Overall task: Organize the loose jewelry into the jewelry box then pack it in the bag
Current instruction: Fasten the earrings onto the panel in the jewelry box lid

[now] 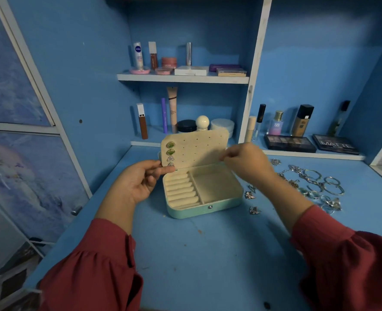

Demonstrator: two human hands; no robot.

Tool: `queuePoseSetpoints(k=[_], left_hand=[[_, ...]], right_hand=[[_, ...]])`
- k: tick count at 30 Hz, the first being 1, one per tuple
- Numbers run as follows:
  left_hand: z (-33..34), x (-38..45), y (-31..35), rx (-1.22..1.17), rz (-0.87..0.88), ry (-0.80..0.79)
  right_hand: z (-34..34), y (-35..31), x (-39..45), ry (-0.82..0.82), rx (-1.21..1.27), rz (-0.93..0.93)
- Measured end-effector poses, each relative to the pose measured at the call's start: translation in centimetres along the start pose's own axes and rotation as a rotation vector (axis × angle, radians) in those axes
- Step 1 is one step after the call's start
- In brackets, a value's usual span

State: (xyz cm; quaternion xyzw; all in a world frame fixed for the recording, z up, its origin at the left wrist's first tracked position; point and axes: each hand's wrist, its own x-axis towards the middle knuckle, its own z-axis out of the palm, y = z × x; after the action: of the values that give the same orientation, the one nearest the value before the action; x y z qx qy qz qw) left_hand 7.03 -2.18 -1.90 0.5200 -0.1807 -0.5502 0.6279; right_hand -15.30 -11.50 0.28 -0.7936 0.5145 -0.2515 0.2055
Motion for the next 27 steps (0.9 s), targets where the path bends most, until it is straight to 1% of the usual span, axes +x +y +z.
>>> queuePoseSetpoints(k=[3,7,12,14,19,21,27], left_hand=[[0.3,0.0,0.1,0.05,0.011,0.018],[0.8,0.2,0.0,0.149,0.054,0.075],[0.8,0.1,0.5,0.176,0.022,0.068],[0.9,0.0,0.6,0.19,0.019,0.06],[1.1,-0.3,0.3,0.2,0.097,0.104],[1.1,-0.4,0.3,0.207,0.109,0.103],[1.0,-0.4,0.1,0.212,0.136,0.107]], right_hand=[[-3.1,2.7,0.0,-0.062,0.09,0.044],[-5.5,5.3,-0.8,-0.22,0.031,0.011],[-6.1,6.6,-1.9,-0.319,0.016,0.011],[-6.5,6.8,-2.2,-0.374,-0.036,0.007],[-7.5,6.6,-2.8,-0.535,-0.183,0.035],[-7.4,6.4,-3.0,-0.555,-0.259,0.047],[-6.7,5.5,-3.2,-0.53,-0.435,0.031]])
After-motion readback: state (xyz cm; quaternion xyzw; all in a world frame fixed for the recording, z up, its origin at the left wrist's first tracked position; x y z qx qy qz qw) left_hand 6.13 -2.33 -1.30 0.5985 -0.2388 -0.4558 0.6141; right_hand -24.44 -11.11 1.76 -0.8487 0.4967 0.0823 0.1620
